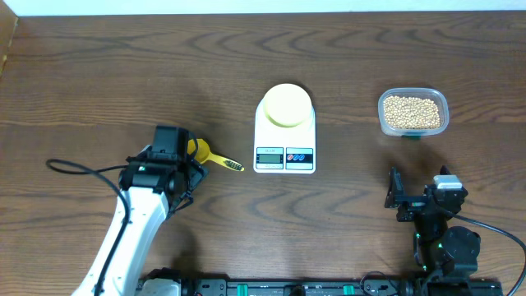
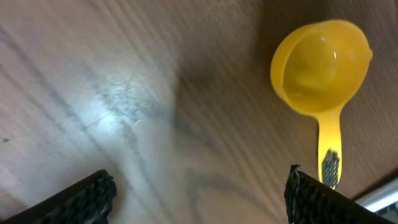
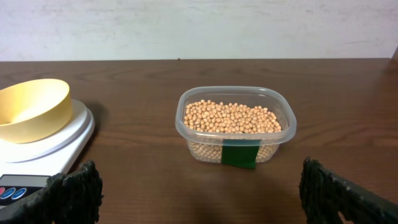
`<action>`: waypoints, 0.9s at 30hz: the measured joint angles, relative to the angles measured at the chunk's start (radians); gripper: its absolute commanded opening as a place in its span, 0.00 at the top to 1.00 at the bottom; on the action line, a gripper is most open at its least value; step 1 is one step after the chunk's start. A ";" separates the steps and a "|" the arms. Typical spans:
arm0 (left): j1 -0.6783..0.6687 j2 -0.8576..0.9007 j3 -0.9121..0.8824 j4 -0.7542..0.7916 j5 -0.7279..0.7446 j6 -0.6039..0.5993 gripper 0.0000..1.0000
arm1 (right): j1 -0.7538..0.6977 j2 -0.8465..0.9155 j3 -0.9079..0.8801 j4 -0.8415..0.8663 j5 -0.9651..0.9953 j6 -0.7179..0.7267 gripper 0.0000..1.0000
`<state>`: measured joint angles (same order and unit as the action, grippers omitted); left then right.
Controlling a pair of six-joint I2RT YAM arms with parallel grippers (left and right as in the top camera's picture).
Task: Scoop item into bowl and weigh 50g on scale
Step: 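Move the left gripper over the yellow scoop and lower onto it, then close the left gripper on the scoop cup and lift it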
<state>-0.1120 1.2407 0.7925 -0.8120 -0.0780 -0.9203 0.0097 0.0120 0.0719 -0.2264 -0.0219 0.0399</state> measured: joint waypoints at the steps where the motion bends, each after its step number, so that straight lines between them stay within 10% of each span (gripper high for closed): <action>1: 0.000 0.016 0.000 0.018 0.000 -0.002 0.11 | 0.000 0.000 0.000 0.000 0.000 0.000 0.01; 16: 0.000 0.277 0.000 0.339 -0.003 -0.025 0.27 | 0.000 0.000 0.000 0.000 0.000 0.000 0.01; 27: 0.000 0.389 0.000 0.425 -0.006 -0.029 0.92 | 0.000 0.000 0.000 0.000 0.000 0.000 0.01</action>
<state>-0.1120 1.6299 0.7929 -0.3874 -0.0845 -0.9497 0.0097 0.0120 0.0719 -0.2264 -0.0219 0.0399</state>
